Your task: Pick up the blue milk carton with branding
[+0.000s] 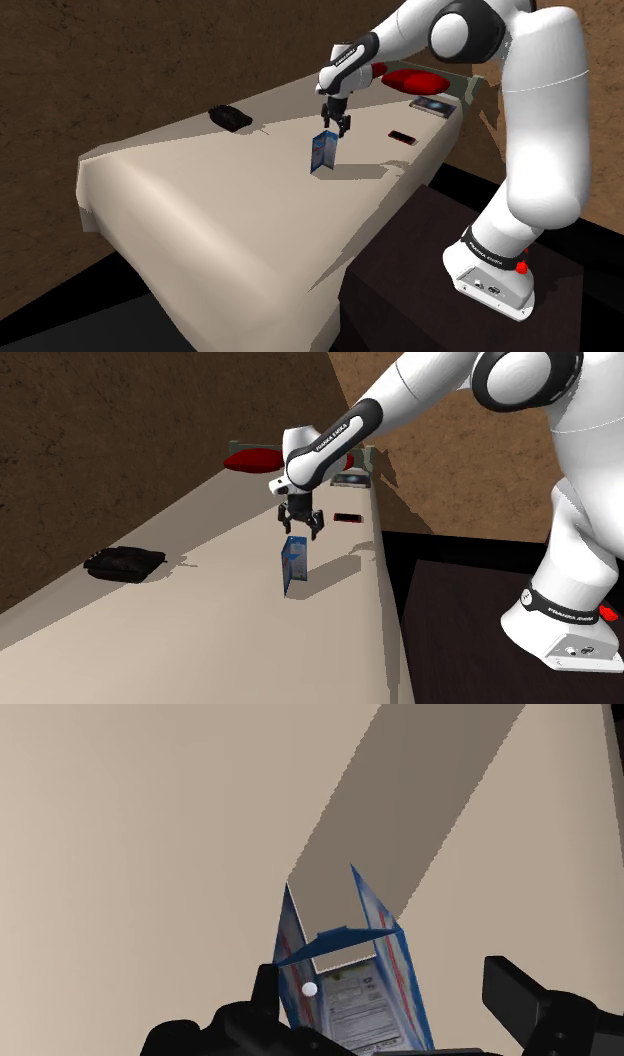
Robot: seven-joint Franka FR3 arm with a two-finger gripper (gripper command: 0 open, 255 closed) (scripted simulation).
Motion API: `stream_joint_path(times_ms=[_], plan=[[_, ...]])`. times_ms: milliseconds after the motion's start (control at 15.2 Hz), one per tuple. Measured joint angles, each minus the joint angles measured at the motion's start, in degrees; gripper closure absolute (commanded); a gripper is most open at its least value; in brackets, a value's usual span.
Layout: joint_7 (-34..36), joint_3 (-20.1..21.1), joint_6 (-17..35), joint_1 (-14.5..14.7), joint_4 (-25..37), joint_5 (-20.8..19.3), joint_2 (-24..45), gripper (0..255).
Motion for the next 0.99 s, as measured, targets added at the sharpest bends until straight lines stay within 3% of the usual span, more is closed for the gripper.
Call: stream_joint_path(times_ms=[264, 594, 660, 990], plan=[[-2.1, 1.3, 0.7, -0.8, 3.5, 0.5, 4.2, 0], [-2.8, 1.8, 3.2, -1.3, 3.4, 1.2, 6.7, 0], [-2.8, 1.9, 3.4, -1.3, 3.5, 1.3, 6.9, 255], [-2.7, 1.9, 3.5, -1.3, 3.6, 1.3, 7.1, 255]])
